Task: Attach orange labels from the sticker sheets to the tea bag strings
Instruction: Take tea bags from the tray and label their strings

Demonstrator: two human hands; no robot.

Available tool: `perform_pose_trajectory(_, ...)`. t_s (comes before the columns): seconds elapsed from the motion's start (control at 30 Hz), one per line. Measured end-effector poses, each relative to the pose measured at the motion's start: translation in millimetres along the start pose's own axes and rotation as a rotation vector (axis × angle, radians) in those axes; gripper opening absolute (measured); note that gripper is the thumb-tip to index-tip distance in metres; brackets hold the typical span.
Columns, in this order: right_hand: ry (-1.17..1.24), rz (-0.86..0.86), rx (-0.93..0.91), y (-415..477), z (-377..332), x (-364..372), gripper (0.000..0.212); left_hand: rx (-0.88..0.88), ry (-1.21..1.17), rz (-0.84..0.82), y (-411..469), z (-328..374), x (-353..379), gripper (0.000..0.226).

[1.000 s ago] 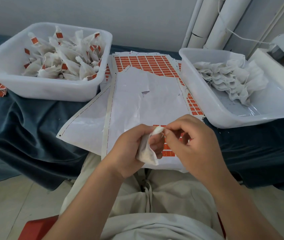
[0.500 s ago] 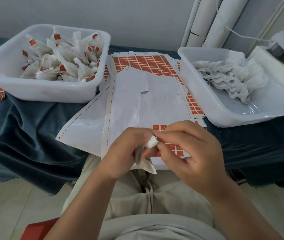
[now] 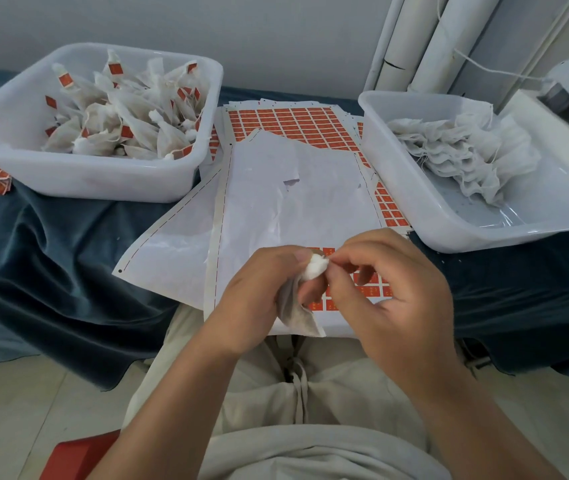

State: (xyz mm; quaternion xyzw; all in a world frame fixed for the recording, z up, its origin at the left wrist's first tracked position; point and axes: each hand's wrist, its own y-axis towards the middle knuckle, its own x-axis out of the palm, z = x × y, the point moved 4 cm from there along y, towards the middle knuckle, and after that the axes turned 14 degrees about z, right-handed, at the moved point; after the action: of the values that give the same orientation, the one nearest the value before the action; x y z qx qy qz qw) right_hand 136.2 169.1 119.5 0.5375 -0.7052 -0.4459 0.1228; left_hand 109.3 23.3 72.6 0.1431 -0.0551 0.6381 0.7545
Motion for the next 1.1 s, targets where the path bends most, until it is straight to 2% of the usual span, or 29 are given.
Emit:
perform_pose_trajectory(0.07,0.090,-0.103,0.139,0.8,3.8,2.7,0.013,-0.060,0.029,0.053,0.6,-3.4,-2.2,0.041)
perform_pose_trajectory(0.13,0.252,-0.234,0.376,2.0,7.5,5.1,0.018,-0.108,0.069,0.094,1.3,-7.2,-3.6,0.040)
perform_pose_trajectory(0.23,0.428,-0.416,0.642,5.2,8.0,7.5,0.038,-0.215,-0.079,0.044,0.4,-9.6,2.7,0.039)
perform_pose_trajectory(0.33,0.482,-0.570,0.709,8.2,9.8,5.5,0.056,-0.346,-0.250,0.043,0.4,-12.8,8.7,0.037)
perform_pose_trajectory(0.43,0.386,-0.646,0.725,8.5,14.7,-0.3,0.046,-0.399,-0.280,0.053,-0.8,-17.6,13.1,0.033)
perform_pose_trajectory(0.53,0.257,-0.641,0.696,9.4,20.5,-5.7,0.029,-0.420,-0.275,0.037,-2.6,-20.3,16.9,0.036)
perform_pose_trajectory(0.7,0.185,-0.665,0.651,11.2,20.8,-11.2,0.029,-0.426,-0.282,0.009,-3.4,-21.1,17.9,0.039)
perform_pose_trajectory(0.77,0.097,-0.641,0.604,10.9,24.4,-11.0,0.023,-0.424,-0.258,0.014,-4.0,-21.6,17.6,0.036)
perform_pose_trajectory(0.83,0.013,-0.524,0.520,12.7,26.0,-11.6,0.016,-0.429,-0.277,0.013,-3.9,-20.9,17.7,0.038)
perform_pose_trajectory(0.93,-0.047,-0.304,0.402,14.8,22.6,-14.4,0.016,-0.444,-0.361,0.005,-2.0,-16.9,17.5,0.040)
perform_pose_trajectory(1.1,-0.184,-0.184,0.057,13.5,9.0,-9.3,0.005,-0.364,-0.361,0.039,1.0,-12.9,17.1,0.037)
